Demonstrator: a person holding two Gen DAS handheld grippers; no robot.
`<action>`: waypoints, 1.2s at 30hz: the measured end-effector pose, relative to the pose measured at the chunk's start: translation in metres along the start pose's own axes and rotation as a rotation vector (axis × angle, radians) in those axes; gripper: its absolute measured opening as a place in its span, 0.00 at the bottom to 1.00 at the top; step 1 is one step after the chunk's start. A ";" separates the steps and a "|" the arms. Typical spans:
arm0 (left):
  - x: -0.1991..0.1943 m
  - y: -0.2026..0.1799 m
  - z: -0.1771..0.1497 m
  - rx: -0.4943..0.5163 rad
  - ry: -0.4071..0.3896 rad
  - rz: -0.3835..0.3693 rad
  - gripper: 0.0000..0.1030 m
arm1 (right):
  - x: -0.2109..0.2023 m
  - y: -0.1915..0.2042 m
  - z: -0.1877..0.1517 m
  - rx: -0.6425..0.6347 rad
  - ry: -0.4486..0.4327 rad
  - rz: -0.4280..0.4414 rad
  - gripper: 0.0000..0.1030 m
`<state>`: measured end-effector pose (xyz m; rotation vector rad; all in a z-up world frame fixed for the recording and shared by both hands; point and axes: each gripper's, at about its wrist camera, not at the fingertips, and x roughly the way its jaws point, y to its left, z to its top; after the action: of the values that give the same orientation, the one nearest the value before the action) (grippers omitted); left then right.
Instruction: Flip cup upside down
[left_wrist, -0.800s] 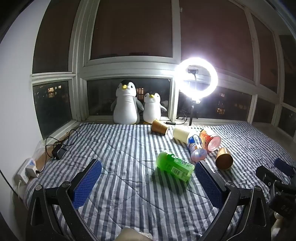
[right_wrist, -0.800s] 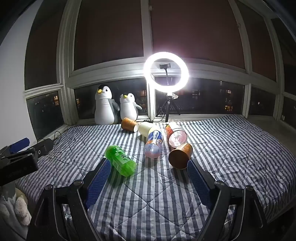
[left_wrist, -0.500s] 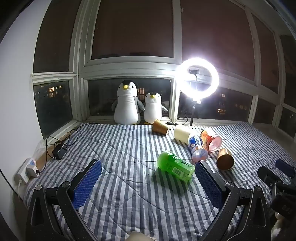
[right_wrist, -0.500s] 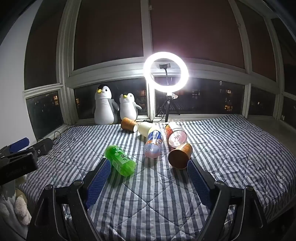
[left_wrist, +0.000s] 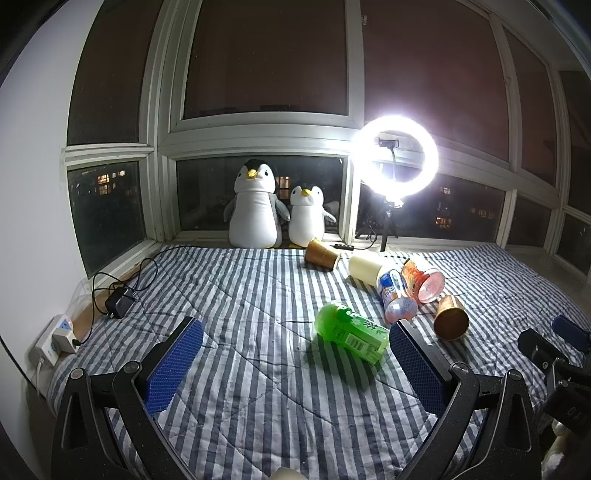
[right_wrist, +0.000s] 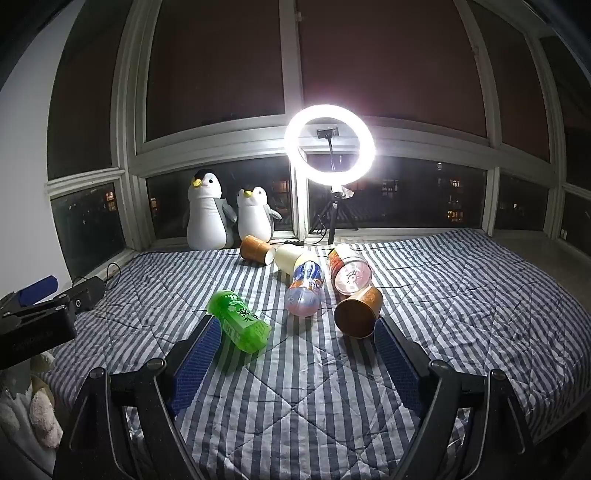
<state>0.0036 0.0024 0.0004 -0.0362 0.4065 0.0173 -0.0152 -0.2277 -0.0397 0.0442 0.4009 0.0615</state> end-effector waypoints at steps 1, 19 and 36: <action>0.000 0.000 0.000 0.000 0.000 0.000 0.99 | 0.000 0.000 0.000 0.000 0.000 0.000 0.80; 0.001 -0.007 -0.003 0.024 -0.004 -0.010 0.99 | -0.001 -0.003 0.005 -0.003 -0.010 -0.007 0.80; 0.000 -0.009 -0.004 0.026 -0.005 -0.010 0.99 | -0.003 -0.001 0.006 -0.008 -0.020 -0.008 0.84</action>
<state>0.0021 -0.0067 -0.0029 -0.0123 0.4010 0.0024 -0.0157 -0.2294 -0.0330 0.0357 0.3803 0.0551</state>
